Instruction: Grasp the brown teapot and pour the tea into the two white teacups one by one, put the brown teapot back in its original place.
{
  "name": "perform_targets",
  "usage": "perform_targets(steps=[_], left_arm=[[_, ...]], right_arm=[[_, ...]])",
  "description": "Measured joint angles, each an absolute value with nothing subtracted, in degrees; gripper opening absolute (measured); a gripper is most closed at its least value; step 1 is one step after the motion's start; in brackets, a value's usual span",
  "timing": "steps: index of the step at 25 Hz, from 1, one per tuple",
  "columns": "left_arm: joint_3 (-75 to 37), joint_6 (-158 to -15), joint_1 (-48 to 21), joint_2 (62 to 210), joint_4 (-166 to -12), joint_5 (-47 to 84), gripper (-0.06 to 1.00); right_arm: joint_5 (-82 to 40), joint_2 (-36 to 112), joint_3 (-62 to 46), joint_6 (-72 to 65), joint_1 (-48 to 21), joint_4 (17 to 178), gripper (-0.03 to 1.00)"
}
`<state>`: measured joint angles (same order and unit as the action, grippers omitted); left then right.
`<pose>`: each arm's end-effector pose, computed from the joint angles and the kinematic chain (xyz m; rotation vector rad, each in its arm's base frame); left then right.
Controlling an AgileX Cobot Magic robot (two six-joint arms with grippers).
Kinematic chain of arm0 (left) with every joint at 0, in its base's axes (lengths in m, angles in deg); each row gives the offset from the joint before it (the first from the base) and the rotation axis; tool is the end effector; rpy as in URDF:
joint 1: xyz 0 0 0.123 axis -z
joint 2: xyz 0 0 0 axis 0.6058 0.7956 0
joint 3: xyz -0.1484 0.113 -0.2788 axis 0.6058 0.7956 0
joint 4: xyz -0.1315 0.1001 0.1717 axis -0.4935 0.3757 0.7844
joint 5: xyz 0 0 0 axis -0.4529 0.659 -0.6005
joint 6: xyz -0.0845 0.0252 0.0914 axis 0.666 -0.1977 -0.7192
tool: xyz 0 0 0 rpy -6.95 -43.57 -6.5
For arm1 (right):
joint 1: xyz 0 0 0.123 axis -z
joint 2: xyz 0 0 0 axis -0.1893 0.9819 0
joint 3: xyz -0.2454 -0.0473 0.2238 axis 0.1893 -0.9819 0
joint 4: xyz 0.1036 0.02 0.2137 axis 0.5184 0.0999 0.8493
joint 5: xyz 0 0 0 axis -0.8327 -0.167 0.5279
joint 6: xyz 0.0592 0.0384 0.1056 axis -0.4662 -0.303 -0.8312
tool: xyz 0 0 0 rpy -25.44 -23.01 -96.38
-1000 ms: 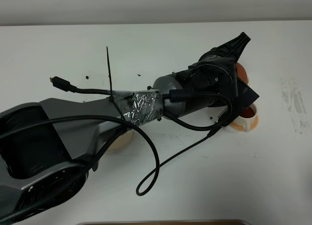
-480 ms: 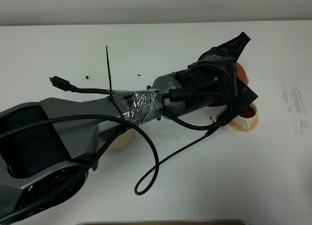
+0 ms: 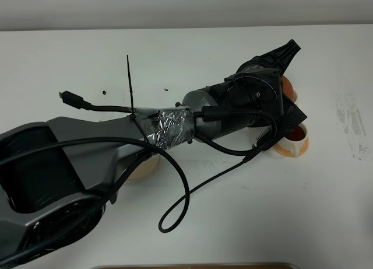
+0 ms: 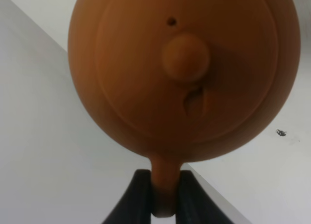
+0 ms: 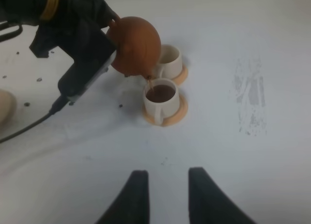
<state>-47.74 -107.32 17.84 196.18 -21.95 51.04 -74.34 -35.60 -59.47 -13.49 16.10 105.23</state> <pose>0.3745 -0.4315 0.2018 2.3172 0.7299 0.9745 -0.0378 0.0338 0.2559 -0.1547 2.0255 0.1281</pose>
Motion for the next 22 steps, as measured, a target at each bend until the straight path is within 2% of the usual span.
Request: perform_targets(steps=[22], left_arm=[[-47.74,-102.36,17.35,194.98,-28.69,53.14,0.13]], right_arm=[[-74.34,-35.6,-59.47,-13.49,16.1,105.23,0.23]])
